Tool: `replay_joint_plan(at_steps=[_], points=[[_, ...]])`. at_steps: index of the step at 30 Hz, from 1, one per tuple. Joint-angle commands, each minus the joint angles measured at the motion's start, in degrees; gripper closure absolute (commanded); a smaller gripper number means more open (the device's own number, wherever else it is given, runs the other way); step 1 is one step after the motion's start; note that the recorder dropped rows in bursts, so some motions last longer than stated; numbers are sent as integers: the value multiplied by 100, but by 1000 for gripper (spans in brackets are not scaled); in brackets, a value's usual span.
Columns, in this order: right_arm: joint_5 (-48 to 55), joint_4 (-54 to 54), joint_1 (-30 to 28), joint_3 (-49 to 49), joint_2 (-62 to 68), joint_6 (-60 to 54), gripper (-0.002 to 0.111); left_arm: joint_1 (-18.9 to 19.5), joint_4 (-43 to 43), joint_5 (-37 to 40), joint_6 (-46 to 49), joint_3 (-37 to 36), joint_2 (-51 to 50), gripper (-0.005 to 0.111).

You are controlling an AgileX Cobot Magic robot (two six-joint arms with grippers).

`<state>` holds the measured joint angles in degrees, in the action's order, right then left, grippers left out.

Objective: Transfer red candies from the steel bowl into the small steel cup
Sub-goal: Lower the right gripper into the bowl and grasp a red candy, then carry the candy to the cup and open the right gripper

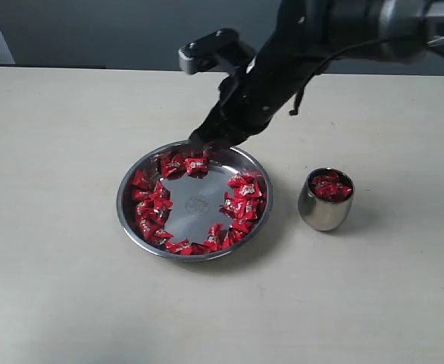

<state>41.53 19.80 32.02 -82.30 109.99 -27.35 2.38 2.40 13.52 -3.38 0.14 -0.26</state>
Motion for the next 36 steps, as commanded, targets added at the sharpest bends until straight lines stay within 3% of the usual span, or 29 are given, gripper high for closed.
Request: replay_joint_plan(at_steps=[1,10,26,33,36], points=[[12,-605,-501,610,-795,661,109,-35,6,-23,-13,-14,26,106],[-365,-473,-1575,2219,-1992,661,109,-35,6,-23,-13,-14,26,106],[-152,-321,-1658,2547,-2038,641,109,-35,6,-23,-13,-14,26,106],[-52,-410,-1658,2547,-2038,641,80,-35,6,-23,-13,-14,26,106],[-52,-410,-1658,2547,-2038,641,78,-35,6,-23,-13,-14,26,106]])
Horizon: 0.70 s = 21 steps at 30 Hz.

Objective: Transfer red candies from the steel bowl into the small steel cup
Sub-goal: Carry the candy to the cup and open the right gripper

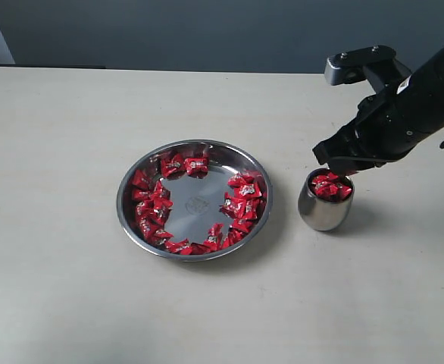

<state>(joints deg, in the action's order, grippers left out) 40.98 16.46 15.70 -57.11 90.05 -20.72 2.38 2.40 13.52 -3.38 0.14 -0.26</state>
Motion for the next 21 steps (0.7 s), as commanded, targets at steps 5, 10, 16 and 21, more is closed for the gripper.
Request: replay_joint_plan(at_steps=[5,10,16,21], points=[[4,-75,-26,27,-44,-22,78,-35,6,-23,-13,-14,26,106],[-135,-75,-26,27,-44,-22,78,-35,6,-23,-13,-14,26,106],[-445,341,-26,27,-44,-22,78,-35,6,-23,-13,-14,26,106],[-560,1465,-26,27,-44,-738,78,-35,6,-23,-13,-14,26,106]])
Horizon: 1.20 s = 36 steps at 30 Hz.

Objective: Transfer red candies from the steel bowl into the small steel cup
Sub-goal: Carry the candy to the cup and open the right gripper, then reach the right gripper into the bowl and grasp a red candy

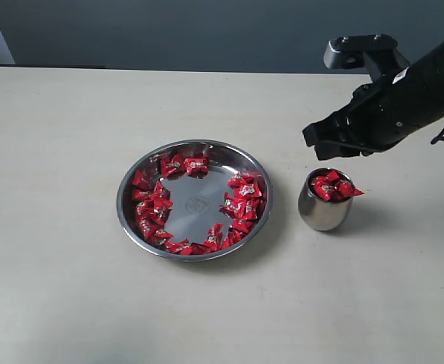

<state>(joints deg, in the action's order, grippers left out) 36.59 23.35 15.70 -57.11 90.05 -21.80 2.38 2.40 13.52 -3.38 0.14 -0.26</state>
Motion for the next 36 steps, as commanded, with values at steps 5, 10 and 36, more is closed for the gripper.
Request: replay_joint_plan(at_steps=[5,10,36], points=[[-114,2499,-26,27,-44,-2175,78,-35,6,-23,-13,-14,26,106],[-88,3827,212,27,100,-3822,78,-35,6,-23,-13,-14,26,106],[-915,3660,1354,-1979,2673,-4709,72,-35,6,-23,-13,-14,26,106]])
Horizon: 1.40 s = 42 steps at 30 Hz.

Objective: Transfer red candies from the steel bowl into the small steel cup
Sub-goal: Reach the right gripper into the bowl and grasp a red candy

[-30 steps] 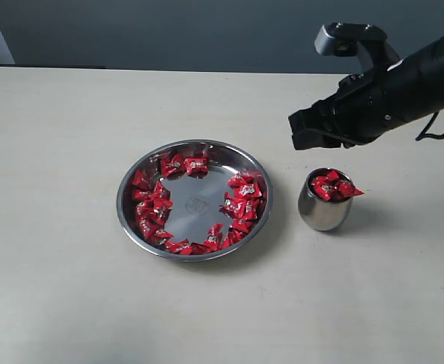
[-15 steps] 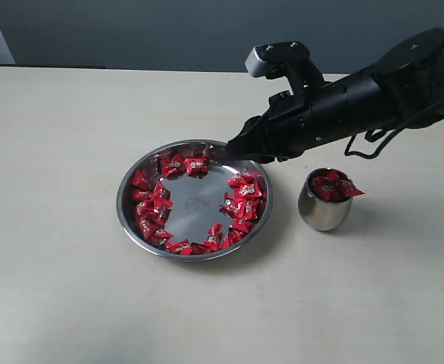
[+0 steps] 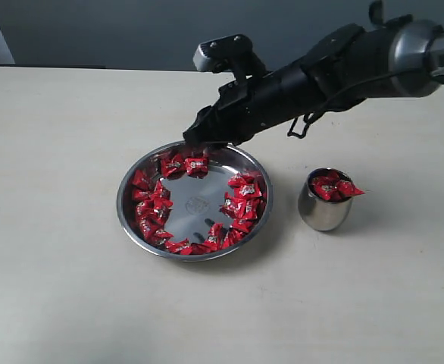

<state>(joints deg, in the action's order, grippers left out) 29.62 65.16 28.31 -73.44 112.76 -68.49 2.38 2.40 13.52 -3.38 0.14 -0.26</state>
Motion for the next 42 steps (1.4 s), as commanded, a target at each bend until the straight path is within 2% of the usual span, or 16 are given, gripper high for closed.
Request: replay_joint_plan(at_steps=[1,6,23,26,27,29,35,39,41,42], points=[[-320,-744,133,-478,594,-19,72,-35,6,-23,-13,-14,26,106],[-561,-1095,178,-635,975,-19,72,-35,6,-23,-13,-14,26,106],[-1514,-1056,495,-912,1669,22,73,-35,6,-23,-13,-14,26,106],[-1478,-1056,495,-913,1672,22,83,-35,6,-23,-13,-14,26,106],[-1454,-1056,495,-913,1672,22,89,-35,6,-23,-13,-14,26,106],[-1359,-1056,495,-913,1672,34,109,-35,6,-23,-13,-14,26,106],[-1102,-1032,495,-913,1425,127,109,-35,6,-23,-13,-14,26,106],[-316,-1224,482,-845,805,290,109,-35,6,-23,-13,-14,26,106],[-233,-1924,482,-627,338,1076,109,-35,6,-23,-13,-14,26,106],[-233,-2733,419,-404,-23,1803,109,-35,6,-23,-13,-14,26,106]])
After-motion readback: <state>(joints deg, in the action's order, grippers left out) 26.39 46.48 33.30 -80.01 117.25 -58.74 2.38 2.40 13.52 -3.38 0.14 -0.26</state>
